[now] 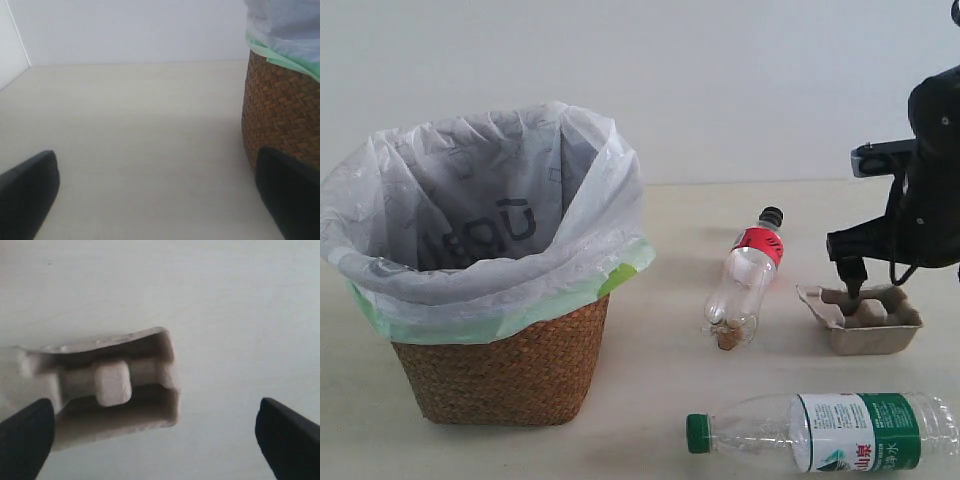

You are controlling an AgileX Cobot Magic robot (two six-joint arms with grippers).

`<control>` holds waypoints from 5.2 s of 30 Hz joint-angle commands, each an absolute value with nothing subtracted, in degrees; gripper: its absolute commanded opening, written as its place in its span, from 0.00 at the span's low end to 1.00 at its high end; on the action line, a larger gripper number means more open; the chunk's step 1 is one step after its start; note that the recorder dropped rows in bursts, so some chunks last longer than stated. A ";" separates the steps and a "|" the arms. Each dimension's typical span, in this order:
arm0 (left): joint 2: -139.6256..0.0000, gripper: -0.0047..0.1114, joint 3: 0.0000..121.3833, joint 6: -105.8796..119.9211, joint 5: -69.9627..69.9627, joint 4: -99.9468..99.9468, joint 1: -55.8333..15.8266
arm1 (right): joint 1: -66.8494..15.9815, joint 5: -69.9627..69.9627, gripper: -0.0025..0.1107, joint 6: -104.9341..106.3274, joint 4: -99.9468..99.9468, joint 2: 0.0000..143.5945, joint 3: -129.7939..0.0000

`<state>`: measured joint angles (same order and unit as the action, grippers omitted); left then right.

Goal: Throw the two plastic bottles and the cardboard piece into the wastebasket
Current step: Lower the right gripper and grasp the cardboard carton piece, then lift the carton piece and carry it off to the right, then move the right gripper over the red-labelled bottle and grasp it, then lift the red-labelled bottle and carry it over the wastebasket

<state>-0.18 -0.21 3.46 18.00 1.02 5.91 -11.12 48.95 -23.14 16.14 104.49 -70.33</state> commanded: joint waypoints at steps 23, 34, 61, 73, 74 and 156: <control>0.00 0.97 0.00 2.96 17.64 1.02 6.14 | -7.45 41.01 0.03 -9.88 6.55 113.39 -71.46; 0.00 0.97 0.00 2.96 17.64 1.02 6.14 | -7.45 42.48 0.02 -10.13 6.55 104.45 -71.46; 0.00 0.97 0.00 2.96 17.64 1.02 6.14 | -7.43 56.76 0.02 -26.31 35.66 85.76 -77.45; 0.00 0.97 0.00 2.96 17.64 1.02 6.14 | -7.43 59.85 0.02 -24.98 28.30 85.81 -77.29; 0.00 0.97 0.00 2.96 17.64 1.02 6.14 | -7.43 59.36 0.02 -24.49 25.84 85.81 -77.29; 0.00 0.97 0.00 2.96 17.64 1.02 6.14 | -21.12 48.26 0.02 -32.21 15.83 112.57 -86.62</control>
<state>-0.18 -0.21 3.46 18.00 1.02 5.91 -21.69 45.97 -27.72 7.41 116.83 -86.64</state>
